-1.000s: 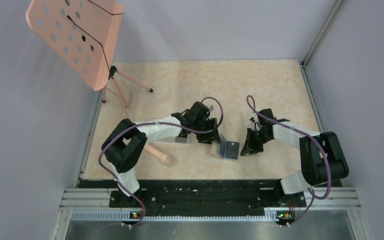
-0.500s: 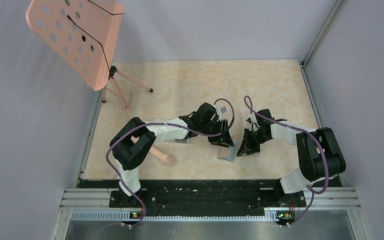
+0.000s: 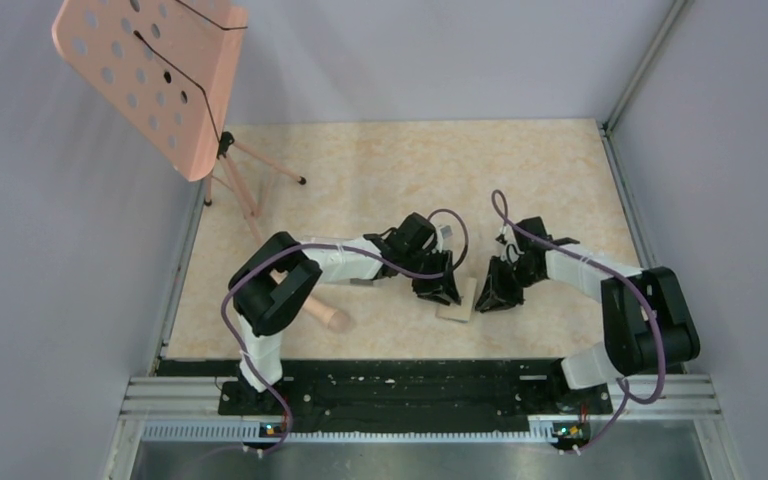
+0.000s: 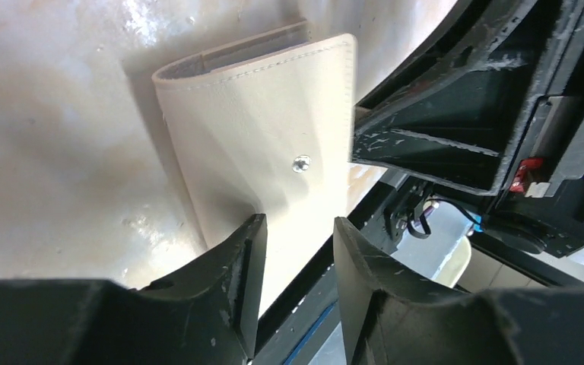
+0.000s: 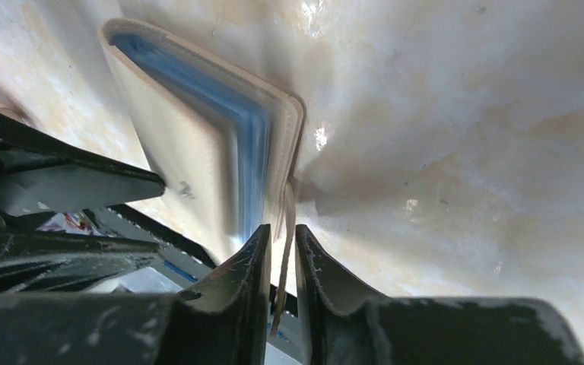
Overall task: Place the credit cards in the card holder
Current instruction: Close the card holder at the center of the board.
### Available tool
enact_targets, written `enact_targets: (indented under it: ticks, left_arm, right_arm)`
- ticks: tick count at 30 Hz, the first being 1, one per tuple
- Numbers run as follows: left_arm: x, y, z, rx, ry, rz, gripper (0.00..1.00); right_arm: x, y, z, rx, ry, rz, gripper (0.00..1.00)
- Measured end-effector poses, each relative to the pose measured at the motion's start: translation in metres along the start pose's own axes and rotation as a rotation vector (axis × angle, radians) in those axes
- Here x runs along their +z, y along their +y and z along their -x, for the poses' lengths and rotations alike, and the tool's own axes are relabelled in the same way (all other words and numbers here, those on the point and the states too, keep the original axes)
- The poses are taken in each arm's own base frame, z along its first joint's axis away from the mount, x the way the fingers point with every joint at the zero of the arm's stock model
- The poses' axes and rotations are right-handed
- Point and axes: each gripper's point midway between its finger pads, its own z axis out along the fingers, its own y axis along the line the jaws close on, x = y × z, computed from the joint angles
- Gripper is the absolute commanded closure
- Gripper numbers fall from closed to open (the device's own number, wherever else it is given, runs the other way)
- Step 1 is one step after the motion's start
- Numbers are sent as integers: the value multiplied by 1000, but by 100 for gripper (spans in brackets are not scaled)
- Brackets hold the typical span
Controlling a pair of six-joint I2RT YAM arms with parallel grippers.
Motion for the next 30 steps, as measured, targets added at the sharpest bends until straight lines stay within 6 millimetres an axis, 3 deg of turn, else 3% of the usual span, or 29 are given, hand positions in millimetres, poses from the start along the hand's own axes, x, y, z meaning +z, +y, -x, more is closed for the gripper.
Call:
enact_targets:
  ticks: [5,11,16,19,21,24,27,30]
  left_arm:
    - [-11,1,1,31,-22,42,78]
    - [-12,10,-2,45,-6,99,86]
    - [2,11,-3,70,38,137,91]
    - [8,13,-5,84,60,160,93]
    - [10,13,-7,89,69,168,93]
    - [9,14,-7,93,73,173,91]
    - [9,13,-7,93,73,172,84]
    - [9,10,-7,89,69,160,61]
  right_arm:
    - [-15,5,1,-10,-26,-20,60]
    - [-48,27,30,-85,-147,-29,59]
    - [-59,37,44,-132,-191,-19,79]
    - [-54,37,42,-138,-165,-7,93]
    - [-48,37,42,-133,-138,10,96]
    - [-33,34,41,-116,-96,29,98]
    - [-15,26,35,-89,-51,41,99]
    - [-1,16,29,-62,-16,34,100]
